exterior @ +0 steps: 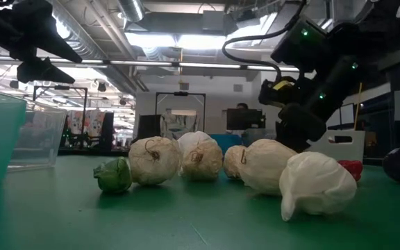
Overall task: Sort produce into baskets
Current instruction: Put the red chili paper into the blue bin
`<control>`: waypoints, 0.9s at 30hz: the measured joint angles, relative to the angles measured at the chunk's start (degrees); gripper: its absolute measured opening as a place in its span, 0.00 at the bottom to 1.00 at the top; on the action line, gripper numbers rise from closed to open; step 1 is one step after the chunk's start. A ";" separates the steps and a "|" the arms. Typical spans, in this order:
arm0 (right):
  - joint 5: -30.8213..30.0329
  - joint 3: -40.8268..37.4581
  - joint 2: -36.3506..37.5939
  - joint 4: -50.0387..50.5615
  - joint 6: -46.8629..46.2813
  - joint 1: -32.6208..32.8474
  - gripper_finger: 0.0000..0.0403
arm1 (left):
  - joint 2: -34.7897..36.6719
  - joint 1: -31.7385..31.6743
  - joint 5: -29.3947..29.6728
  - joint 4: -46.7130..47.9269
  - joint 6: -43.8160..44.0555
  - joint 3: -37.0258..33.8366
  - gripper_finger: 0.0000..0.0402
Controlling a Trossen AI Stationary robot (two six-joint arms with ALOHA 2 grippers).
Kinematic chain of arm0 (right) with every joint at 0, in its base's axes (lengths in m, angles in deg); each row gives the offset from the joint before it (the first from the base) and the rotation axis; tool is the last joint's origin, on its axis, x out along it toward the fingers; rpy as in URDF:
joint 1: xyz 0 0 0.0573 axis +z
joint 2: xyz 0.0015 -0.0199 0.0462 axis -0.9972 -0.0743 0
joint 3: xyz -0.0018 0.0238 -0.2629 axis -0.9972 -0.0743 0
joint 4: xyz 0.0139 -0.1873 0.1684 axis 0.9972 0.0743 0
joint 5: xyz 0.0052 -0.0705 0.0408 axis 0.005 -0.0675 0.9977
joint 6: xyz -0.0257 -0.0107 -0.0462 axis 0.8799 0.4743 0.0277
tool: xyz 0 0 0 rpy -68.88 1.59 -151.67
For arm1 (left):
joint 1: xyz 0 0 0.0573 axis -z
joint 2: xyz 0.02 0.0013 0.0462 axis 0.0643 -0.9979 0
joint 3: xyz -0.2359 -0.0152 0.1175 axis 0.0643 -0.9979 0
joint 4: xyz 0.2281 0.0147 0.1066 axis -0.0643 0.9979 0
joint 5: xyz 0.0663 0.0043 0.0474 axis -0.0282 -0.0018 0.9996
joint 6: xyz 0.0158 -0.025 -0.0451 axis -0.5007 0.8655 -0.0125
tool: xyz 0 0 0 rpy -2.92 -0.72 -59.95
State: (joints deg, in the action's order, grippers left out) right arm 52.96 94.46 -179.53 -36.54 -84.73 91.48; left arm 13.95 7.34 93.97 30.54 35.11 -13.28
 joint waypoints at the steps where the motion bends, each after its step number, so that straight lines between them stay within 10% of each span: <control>1: 0.06 0.00 0.00 -0.03 0.00 0.00 0.19 | 0.00 0.00 0.00 0.00 0.00 0.00 0.82; 7: 0.74 0.05 0.00 -1.92 -0.04 -0.13 0.08 | 0.00 -0.01 0.00 0.00 0.00 0.00 0.82; 15: -2.43 5.68 0.00 -2.13 3.94 -3.14 0.21 | 0.00 0.00 -0.02 0.00 0.00 0.00 0.82; 27: -4.45 19.14 -0.10 -2.42 15.39 -22.70 0.14 | 0.00 -0.01 -0.02 0.00 0.00 0.00 0.82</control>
State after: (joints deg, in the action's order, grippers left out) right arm 48.52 113.60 -179.63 -38.96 -69.34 68.78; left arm 13.95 7.33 93.96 30.54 35.11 -13.28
